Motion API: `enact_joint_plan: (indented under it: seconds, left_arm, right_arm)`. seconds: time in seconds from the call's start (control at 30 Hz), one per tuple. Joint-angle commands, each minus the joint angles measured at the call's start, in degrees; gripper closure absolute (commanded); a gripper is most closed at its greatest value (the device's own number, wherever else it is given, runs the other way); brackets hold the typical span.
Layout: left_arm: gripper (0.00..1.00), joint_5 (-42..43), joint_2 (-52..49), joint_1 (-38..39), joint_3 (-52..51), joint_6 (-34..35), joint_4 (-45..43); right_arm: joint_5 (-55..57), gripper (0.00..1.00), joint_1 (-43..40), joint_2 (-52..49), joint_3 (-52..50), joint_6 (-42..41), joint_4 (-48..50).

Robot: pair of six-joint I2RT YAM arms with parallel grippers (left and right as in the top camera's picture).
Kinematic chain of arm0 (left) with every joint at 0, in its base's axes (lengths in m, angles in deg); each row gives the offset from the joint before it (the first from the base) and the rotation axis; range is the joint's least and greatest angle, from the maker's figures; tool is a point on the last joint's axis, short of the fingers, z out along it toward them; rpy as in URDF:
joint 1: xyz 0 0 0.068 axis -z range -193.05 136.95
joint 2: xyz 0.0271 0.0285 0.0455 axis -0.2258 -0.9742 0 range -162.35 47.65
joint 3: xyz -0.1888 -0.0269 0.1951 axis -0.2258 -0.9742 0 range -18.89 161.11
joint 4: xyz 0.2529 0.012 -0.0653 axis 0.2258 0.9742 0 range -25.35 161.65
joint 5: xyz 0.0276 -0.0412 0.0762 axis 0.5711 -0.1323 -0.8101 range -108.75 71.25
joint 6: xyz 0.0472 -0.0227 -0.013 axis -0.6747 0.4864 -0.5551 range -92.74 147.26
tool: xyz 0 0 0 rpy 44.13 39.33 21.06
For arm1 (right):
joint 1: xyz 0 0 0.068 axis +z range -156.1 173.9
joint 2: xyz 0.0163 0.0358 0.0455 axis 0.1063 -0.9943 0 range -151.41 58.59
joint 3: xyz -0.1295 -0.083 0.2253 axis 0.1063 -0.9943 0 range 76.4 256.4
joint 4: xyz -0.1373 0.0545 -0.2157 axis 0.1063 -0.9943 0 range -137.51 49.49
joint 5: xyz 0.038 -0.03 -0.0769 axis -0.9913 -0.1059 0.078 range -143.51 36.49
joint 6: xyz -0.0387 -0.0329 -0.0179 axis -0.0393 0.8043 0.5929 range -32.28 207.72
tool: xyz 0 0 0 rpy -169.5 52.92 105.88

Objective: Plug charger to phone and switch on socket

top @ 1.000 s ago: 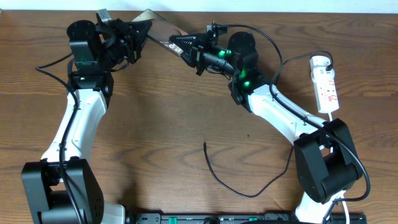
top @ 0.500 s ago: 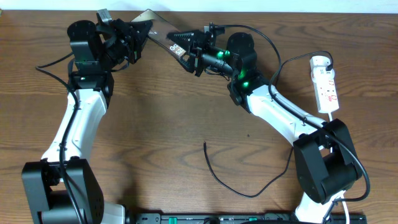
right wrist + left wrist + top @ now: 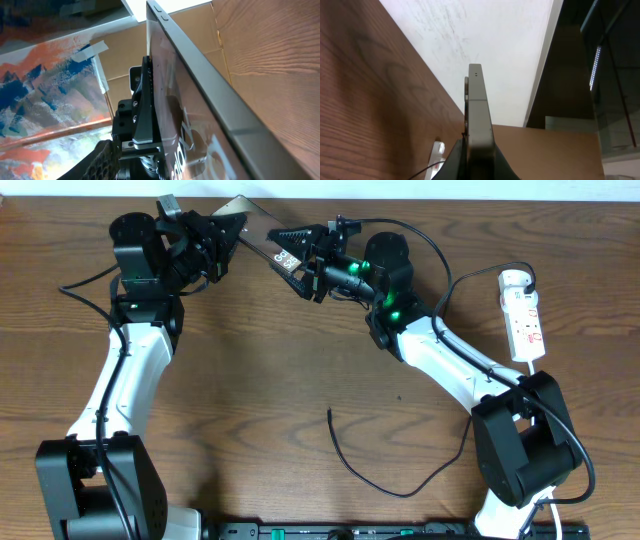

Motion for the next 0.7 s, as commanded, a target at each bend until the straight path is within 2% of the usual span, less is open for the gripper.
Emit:
enact_joint_plan:
  seconds: [0.0,0.2,0.33,0.43,0.67]
  left_arm:
    - [0.93,1.0,0.0,0.1,0.5,-1.0,-0.9]
    - [0.93,1.0,0.0,0.1,0.5,-1.0,-0.9]
    - [0.93,1.2,0.0,0.1,0.5,-1.0,-0.9]
    - [0.93,1.2,0.0,0.1,0.5,-1.0,-0.9]
    - [0.93,2.4,0.0,-0.5,0.5,-0.9,-1.0]
  right_arm:
    - [-0.3,0.41,0.5,0.7,1.0,1.0,0.1]
    - [-0.3,0.36,0.5,0.7,1.0,2.0,0.1]
    - [-0.3,0.14,0.5,0.7,1.0,2.6,0.1]
    - [-0.3,0.02,0.5,0.7,1.0,3.0,0.1]
    - [0.0,0.01,0.3,0.7,1.0,5.3,0.0]
